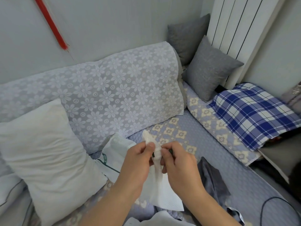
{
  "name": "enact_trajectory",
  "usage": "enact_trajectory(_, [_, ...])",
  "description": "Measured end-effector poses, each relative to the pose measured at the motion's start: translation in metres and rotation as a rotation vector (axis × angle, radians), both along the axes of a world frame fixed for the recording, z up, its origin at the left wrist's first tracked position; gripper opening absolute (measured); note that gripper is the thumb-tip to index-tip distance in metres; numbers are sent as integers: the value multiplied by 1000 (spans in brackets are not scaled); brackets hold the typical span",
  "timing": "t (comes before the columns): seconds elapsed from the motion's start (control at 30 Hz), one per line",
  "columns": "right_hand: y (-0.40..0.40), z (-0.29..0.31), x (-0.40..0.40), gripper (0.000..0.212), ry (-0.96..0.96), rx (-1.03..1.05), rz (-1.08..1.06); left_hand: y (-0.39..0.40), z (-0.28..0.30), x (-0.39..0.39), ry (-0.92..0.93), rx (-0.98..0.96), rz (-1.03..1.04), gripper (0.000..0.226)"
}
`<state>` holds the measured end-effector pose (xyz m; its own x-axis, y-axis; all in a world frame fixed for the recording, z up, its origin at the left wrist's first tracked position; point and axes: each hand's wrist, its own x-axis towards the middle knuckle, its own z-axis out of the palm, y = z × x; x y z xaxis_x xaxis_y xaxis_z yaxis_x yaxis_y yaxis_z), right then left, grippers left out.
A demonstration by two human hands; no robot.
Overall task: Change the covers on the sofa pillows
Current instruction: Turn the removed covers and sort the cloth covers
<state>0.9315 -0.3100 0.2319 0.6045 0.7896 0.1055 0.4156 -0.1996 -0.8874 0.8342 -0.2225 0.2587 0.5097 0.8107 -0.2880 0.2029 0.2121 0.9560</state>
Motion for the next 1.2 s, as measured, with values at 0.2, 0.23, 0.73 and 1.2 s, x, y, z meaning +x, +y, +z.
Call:
enact_trajectory(0.2, [8, -11, 11, 21, 67, -27, -70, -4, -10, 9, 39, 191, 75, 29])
enact_trajectory(0.23, [9, -20, 25, 22, 186, -39, -141, 4, -7, 5, 27, 206, 93, 27])
enact_trajectory(0.73, [-26, 0, 85, 24, 55, -44, 144, 49, -55, -39, 407, 411, -219, 72])
enact_trajectory(1.2, [1, -87, 47, 78, -62, -342, 1, 9, -56, 20, 350, 401, -163, 16])
